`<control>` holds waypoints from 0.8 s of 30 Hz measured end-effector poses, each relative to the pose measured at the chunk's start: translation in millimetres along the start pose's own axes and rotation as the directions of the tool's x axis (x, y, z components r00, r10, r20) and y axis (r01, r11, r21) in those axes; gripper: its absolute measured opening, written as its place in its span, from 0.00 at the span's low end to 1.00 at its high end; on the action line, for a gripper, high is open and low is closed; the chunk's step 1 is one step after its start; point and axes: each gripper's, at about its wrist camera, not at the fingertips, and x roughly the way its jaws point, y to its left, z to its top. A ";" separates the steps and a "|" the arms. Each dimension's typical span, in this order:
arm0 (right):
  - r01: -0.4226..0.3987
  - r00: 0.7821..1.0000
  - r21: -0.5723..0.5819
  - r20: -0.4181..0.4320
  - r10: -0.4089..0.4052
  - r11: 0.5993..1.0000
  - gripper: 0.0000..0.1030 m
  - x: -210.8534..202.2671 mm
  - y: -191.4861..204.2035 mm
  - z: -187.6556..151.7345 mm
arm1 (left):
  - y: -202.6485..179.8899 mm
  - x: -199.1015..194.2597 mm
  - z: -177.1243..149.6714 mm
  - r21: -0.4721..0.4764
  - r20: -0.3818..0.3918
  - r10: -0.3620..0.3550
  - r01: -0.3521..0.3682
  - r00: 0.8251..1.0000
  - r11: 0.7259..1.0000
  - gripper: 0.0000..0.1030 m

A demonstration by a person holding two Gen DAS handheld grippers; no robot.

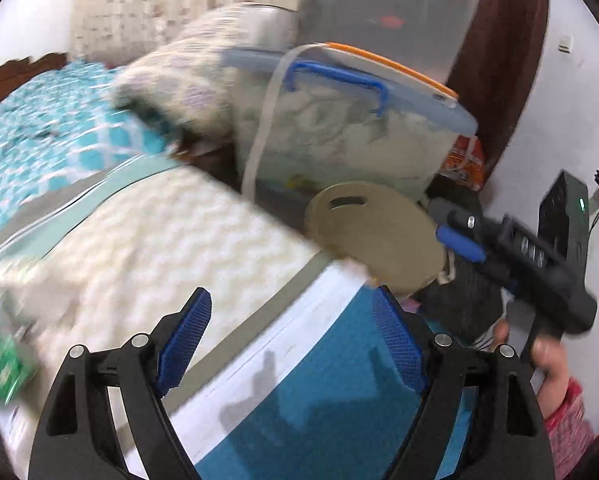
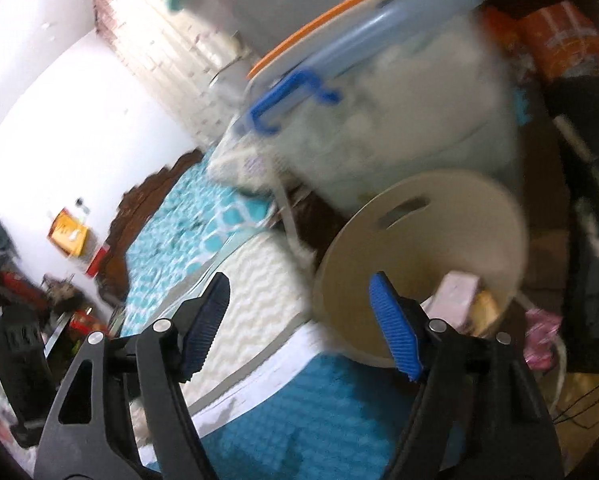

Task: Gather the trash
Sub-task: 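Move both tools back over the remaining trash on the bed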

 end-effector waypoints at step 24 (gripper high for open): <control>-0.275 0.873 -0.181 -0.458 0.167 0.944 0.56 110.0 197.1 -164.9 | 249.3 -221.3 -210.0 -0.524 -0.044 0.472 -0.422 0.881 0.739 0.76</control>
